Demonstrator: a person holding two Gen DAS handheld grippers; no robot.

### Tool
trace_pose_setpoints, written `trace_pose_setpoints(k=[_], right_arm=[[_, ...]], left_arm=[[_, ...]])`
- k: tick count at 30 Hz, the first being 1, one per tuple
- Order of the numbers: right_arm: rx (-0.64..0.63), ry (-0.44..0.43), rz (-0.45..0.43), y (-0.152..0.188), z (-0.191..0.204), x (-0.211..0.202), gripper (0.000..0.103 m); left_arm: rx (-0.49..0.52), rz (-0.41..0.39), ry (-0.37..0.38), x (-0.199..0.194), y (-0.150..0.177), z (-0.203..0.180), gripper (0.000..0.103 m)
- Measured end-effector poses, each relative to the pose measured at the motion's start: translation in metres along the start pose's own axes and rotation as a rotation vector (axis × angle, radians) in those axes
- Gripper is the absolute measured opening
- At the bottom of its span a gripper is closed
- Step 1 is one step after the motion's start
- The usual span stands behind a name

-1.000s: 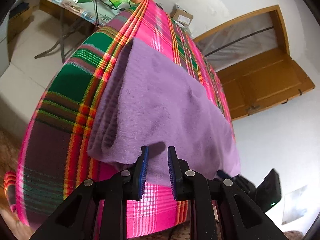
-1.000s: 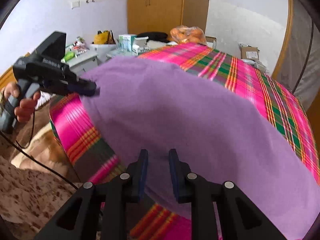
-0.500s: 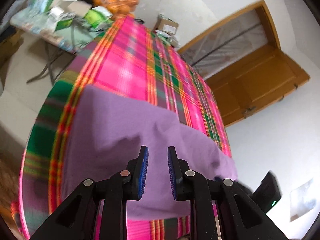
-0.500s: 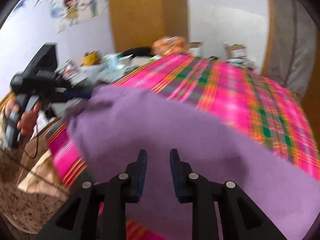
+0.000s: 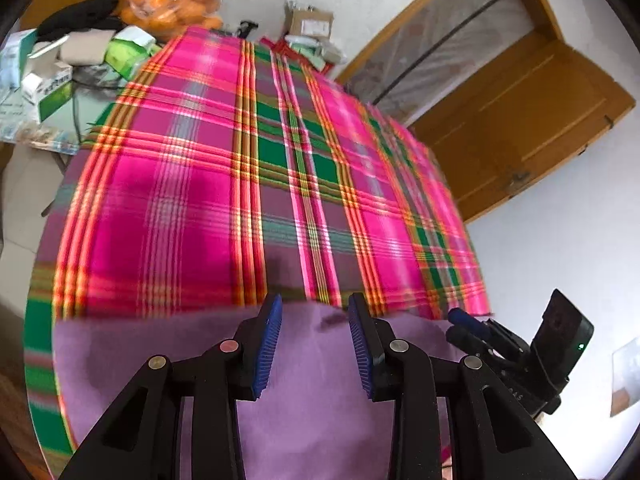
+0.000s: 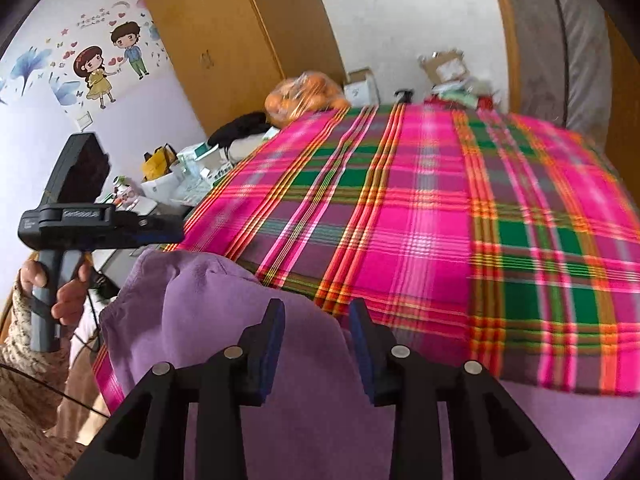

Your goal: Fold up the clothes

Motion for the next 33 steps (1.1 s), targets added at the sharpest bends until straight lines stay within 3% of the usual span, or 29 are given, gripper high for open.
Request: trace_pose_setpoints(k=[4, 9, 13, 15, 21, 33], right_arm=[[0.018, -0.068, 0.070, 0.001, -0.005, 0.021, 0.034], [0.035, -0.116, 0.119, 0.006, -0.007, 0.031, 0.036], [0.059, -0.148, 0.126, 0.010, -0.007, 0.031, 0.032], [0.054, -0.149, 0.122, 0.012, -0.006, 0.027, 0.017], [0.042, -0.160, 0.096, 0.022, 0.000, 0.011, 0.006], [0.007, -0.200, 0.120, 0.045, 0.016, -0.005, 0.005]], left_arm=[[0.052, 0.096, 0.009, 0.031, -0.011, -0.005, 0.035], [0.032, 0.191, -0.017, 0.056, -0.010, -0.001, 0.035], [-0.008, 0.235, 0.007, 0.059, -0.004, 0.006, 0.035], [-0.023, 0.244, 0.033, 0.055, 0.000, 0.007, 0.035], [-0.040, 0.250, 0.085, 0.045, 0.014, 0.005, 0.035], [-0.066, 0.215, 0.142, 0.017, 0.034, 0.010, 0.026]])
Point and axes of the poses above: each gripper's, at about its wrist camera, not at the fingertips, and x roughly the way its jaws point, z to its left, y to its underside, the point moved 1 cm from there along x, roughly the way its jaws point, and after that the axes turned 3 degrees about y, right-handed, at the moved point
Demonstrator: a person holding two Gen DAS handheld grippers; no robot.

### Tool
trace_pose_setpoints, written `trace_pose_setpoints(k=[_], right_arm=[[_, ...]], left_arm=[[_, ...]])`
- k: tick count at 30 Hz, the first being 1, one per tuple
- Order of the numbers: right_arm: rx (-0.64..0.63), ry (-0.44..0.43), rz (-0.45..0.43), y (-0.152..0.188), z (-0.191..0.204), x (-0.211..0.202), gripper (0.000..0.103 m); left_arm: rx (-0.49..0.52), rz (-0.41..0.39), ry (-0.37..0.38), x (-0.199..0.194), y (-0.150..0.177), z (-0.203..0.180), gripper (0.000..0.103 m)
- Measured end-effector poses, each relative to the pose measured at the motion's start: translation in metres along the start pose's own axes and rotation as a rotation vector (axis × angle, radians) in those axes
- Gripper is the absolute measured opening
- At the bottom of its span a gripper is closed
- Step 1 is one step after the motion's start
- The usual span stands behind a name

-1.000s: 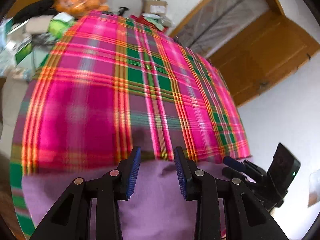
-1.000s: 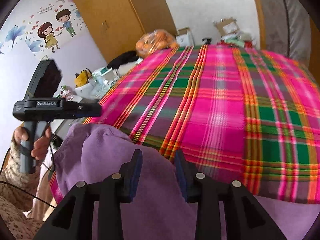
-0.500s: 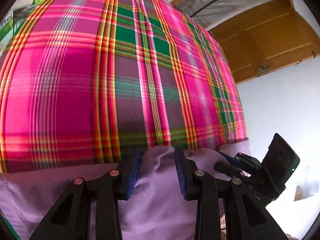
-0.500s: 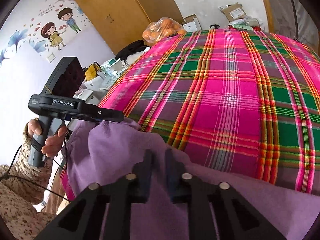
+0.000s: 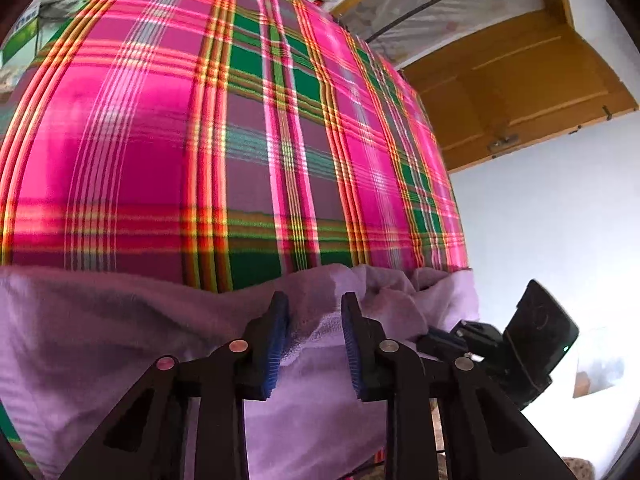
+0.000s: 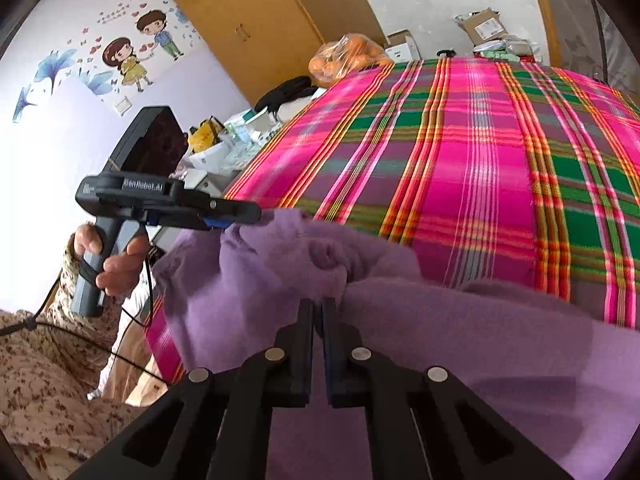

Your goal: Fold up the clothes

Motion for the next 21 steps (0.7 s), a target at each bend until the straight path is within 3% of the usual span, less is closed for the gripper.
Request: trace_pose_setpoints(k=[10, 13, 17, 21], right_arm=[[-0.023, 0.007, 0.060, 0.015, 0.007, 0.006, 0.005], [-0.023, 0.030, -0.019, 0.001, 0.006, -0.009, 0.006], [-0.018, 0.068, -0.068, -0.017, 0.002, -0.006, 0.035], [-0.024, 0.050, -0.019, -0.025, 0.003, 0.018, 0.035]], left_arm=[[-0.047, 0.009, 0.026, -0.001, 0.027, 0.013, 0.026], [-0.057, -0.001, 0.034, -0.004, 0.029, 0.014, 0.026], [-0.049, -0.006, 0.023, -0.002, 0.031, 0.010, 0.026], [-0.044, -0.008, 0.013, 0.003, 0.028, 0.007, 0.026]])
Point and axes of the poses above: each gripper's, at about its wrist camera, not at the fingertips, and x roughly the way its jaws point, z to its left, y to its underside, the point moved 1 cm from there along x, roughly the way its jaws point, and after that the axes turned 3 degrees about y, right-handed, at the moved point
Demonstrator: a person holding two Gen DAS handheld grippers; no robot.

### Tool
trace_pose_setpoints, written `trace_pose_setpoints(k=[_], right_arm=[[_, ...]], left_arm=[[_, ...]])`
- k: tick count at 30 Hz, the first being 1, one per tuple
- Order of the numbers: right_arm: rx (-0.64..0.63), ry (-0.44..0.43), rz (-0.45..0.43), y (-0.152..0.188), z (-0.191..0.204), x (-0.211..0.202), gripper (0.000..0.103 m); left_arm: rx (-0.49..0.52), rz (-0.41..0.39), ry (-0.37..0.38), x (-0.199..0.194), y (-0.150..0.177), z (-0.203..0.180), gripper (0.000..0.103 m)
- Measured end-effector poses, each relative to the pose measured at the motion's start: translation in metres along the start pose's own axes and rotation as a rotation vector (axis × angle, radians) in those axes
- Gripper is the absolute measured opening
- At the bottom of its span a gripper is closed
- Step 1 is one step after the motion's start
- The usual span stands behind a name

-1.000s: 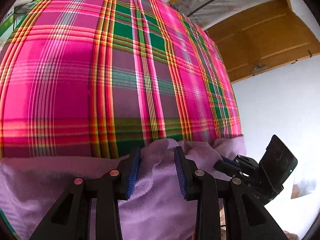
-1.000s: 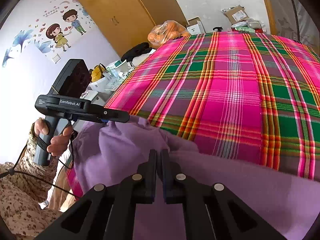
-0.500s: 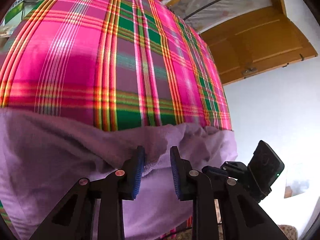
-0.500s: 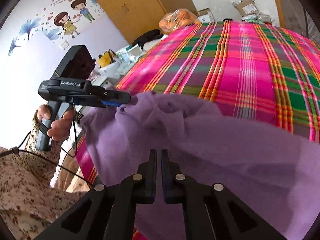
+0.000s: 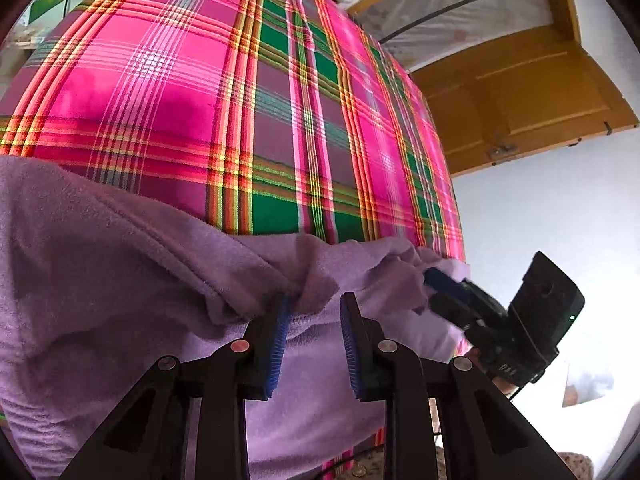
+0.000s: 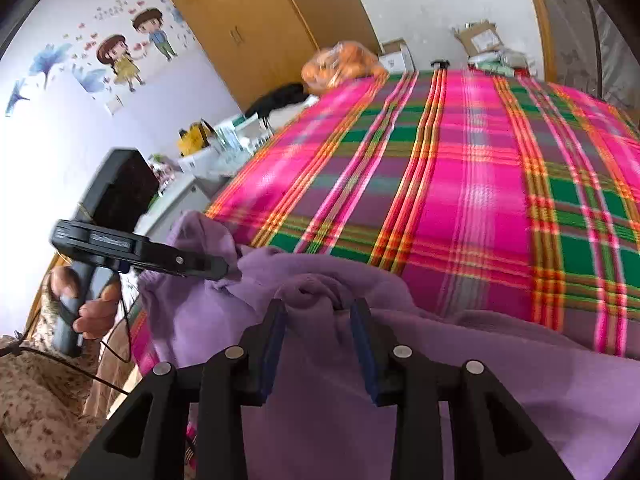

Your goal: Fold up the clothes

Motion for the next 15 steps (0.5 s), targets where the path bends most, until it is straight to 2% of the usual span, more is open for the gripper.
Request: trace_pose_setpoints(k=[2, 4, 6, 7, 8, 15], right_arm=[[-0.014, -0.021, 0.022, 0.000, 0.007, 0.012, 0.035], [-0.007, -0.026, 0.035, 0.000, 0.009, 0.019, 0.030], [-0.012, -0.031, 0.031, 0.002, 0.011, 0.020, 0.007], [-0.016, -0.032, 0.028, 0.003, 0.013, 0.020, 0.007], [-0.019, -0.033, 0.025, 0.004, 0.014, 0.019, 0.006], [-0.006, -0.044, -0.047, 0.010, 0.021, 0.000, 0.004]], left_arm=[[0.017, 0.002, -0.012, 0.004, -0.003, -0.004, 0.026], [0.031, 0.004, -0.023, 0.007, -0.005, -0.007, 0.026], [0.037, 0.005, -0.019, 0.011, -0.009, -0.009, 0.027], [0.040, 0.005, -0.015, 0.012, -0.010, -0.010, 0.033], [0.042, 0.007, -0.010, 0.014, -0.011, -0.011, 0.035], [0.068, 0.010, 0.027, 0.023, -0.017, -0.022, 0.033]])
Point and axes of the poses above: each gripper's, at about its wrist camera, not at the fingertips, and x roughly the way its jaws point, z to its left, y to its underside, the point moved 1 cm from there along x, roughly the way its jaws point, and after that the axes turned 3 degrees about y, right-handed, at the moved point
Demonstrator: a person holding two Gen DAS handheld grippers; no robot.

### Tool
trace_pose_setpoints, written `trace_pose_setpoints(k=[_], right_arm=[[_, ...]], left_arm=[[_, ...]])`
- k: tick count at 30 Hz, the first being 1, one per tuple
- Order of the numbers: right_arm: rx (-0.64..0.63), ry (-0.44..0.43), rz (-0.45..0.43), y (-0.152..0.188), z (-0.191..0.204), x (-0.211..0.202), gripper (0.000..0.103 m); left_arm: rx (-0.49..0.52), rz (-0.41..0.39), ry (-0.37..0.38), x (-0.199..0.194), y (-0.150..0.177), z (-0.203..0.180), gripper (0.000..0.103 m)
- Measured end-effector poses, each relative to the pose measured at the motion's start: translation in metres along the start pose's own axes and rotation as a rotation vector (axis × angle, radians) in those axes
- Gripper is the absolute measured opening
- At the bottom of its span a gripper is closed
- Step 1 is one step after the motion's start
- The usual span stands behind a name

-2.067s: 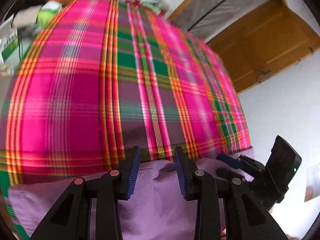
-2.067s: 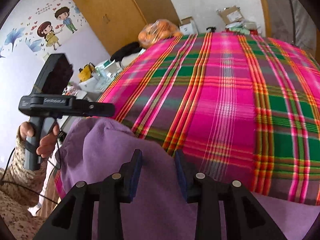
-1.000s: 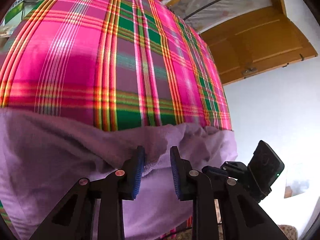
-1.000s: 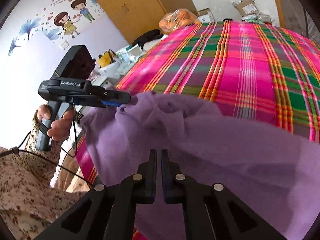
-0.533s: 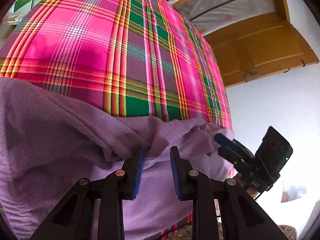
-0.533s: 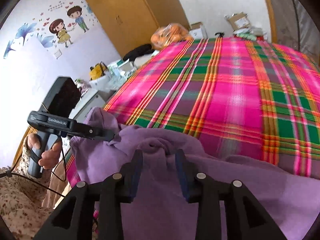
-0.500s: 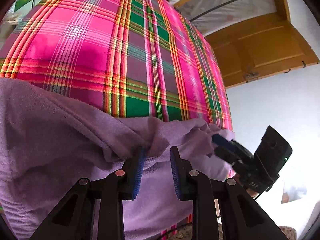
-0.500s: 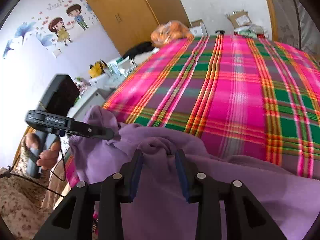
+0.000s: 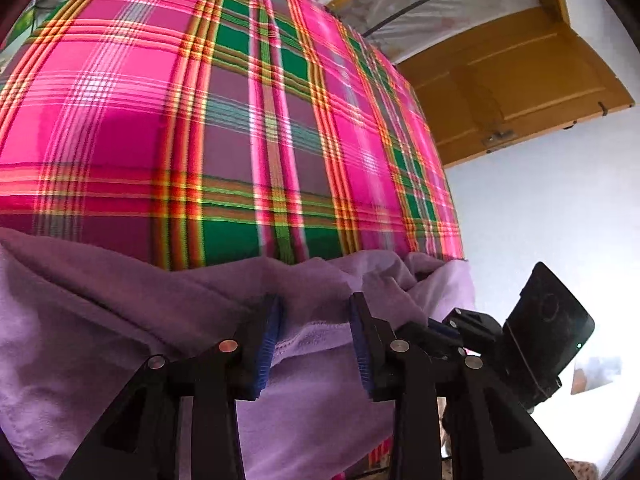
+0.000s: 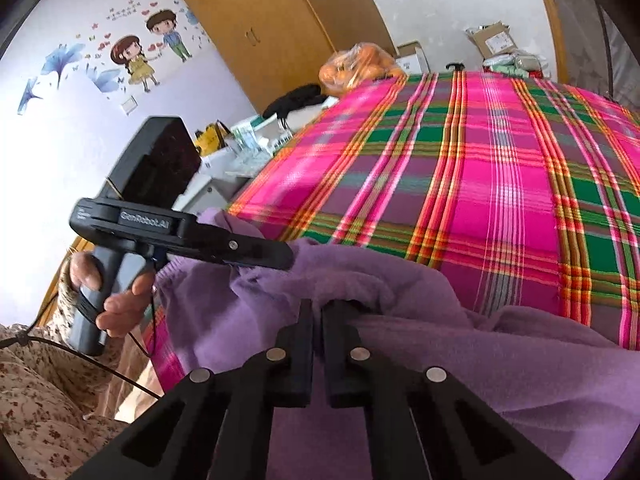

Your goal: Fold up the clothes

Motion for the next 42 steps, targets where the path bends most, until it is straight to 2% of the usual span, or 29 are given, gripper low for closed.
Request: trace_pose_setpoints(k=[2, 3, 7, 9, 14, 19, 24, 26, 29, 31, 36, 42], right_arm=[[-0.017, 0.009, -0.034, 0.002, 0.006, -0.011, 0.004], [-0.031, 0.011, -0.052, 0.002, 0.009, -0.016, 0.004], [-0.097, 0.014, -0.110, 0.003, 0.029, -0.036, 0.004], [-0.091, 0.002, -0.097, 0.010, 0.030, -0.037, 0.004], [-0.022, -0.014, -0.011, 0.033, 0.022, -0.019, 0.004], [-0.005, -0.018, 0.024, 0.044, 0.019, -0.014, 0.005], [0.028, -0.037, 0.018, 0.044, 0.015, -0.020, 0.008], [0.029, -0.039, 0.007, 0.045, 0.017, -0.027, 0.009], [0.038, -0.026, -0.012, 0.048, 0.012, -0.037, 0.010], [0.056, -0.014, -0.033, 0.048, 0.005, -0.045, 0.011], [0.107, 0.039, -0.081, 0.049, -0.012, -0.063, 0.015], [0.122, 0.079, -0.075, 0.042, -0.022, -0.059, 0.019]], left_arm=[[0.001, -0.025, 0.024, -0.007, 0.001, -0.003, 0.011], [0.000, -0.040, 0.036, -0.011, 0.001, -0.004, 0.009], [-0.009, -0.097, 0.088, -0.030, 0.006, -0.006, 0.005], [-0.012, -0.116, 0.106, -0.036, 0.009, -0.006, 0.005], [-0.027, -0.077, 0.062, -0.026, 0.020, 0.003, 0.005], [-0.010, -0.070, 0.009, -0.025, 0.026, 0.001, 0.005], [0.067, -0.101, -0.054, -0.028, 0.029, -0.022, 0.017], [0.105, -0.102, -0.070, -0.026, 0.030, -0.032, 0.026], [0.164, -0.065, -0.110, -0.015, 0.032, -0.045, 0.029], [0.209, -0.041, -0.142, -0.005, 0.034, -0.056, 0.037], [0.291, 0.013, -0.182, 0.014, 0.038, -0.076, 0.039], [0.365, 0.066, -0.231, 0.026, 0.047, -0.093, 0.040]])
Point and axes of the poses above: each gripper's, at about its wrist camera, not at the fingertips, and x roughly the way its jaws point, z to its left, y to its underside, the point moved 1 cm from there along x, roughly the way its jaws point, and after that the axes turned 3 degrees about y, right-handed, at the moved point
